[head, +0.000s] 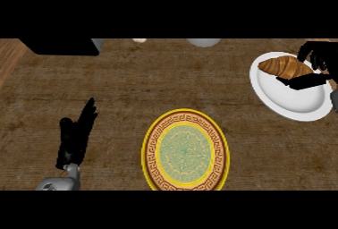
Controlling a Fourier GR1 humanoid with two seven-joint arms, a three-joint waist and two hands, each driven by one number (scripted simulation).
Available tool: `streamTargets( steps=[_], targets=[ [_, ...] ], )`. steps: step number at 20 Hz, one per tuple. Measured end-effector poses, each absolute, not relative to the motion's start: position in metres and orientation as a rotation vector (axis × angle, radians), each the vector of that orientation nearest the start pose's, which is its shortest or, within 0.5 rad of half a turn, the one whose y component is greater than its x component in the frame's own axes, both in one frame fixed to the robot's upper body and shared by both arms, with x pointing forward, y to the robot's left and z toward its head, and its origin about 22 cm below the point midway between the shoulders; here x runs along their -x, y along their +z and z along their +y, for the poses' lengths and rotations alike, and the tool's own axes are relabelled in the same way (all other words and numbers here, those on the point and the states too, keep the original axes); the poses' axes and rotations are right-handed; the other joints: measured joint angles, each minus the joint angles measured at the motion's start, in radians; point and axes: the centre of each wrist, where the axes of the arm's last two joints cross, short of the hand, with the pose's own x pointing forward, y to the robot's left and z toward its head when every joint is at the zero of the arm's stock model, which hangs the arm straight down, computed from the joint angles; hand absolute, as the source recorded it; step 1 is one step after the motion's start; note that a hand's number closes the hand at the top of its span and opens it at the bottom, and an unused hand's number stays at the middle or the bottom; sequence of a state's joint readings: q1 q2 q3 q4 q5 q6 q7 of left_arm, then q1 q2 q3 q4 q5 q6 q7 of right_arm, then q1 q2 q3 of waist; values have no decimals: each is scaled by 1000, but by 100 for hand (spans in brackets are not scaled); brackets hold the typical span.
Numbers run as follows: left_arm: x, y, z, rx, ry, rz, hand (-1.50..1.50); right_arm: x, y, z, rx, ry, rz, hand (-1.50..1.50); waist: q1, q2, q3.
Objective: Pick the croissant from the plate and place it in the plate
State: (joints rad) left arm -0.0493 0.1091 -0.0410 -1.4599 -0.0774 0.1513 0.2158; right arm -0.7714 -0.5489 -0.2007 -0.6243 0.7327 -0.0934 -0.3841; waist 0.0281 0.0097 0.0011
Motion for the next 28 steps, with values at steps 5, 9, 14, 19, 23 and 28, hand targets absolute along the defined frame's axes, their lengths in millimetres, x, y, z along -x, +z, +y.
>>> streamTargets(
  steps=[5,9,14,19,23,28],
  targets=[
    [-258,-8,242,-222,-64,-1305,0,-401,86,-399,911,900,-1451,150,17,8,1],
    [-261,-5,237,-211,-70,-1312,0,-397,80,-411,822,965,-1343,150,28,12,2],
    [-260,-4,238,-202,-77,-1314,0,-389,65,-420,732,1043,-1233,-150,34,15,3],
    [-262,-1,239,-203,-72,-1316,0,-386,73,-432,594,1043,-1336,-150,29,14,4],
    [-258,-5,239,-207,-72,-1312,0,-387,74,-432,435,860,-1533,-150,23,13,5],
    [-258,-8,238,-215,-64,-1319,0,-378,86,-455,283,575,-1661,-150,20,15,5]
  ],
)
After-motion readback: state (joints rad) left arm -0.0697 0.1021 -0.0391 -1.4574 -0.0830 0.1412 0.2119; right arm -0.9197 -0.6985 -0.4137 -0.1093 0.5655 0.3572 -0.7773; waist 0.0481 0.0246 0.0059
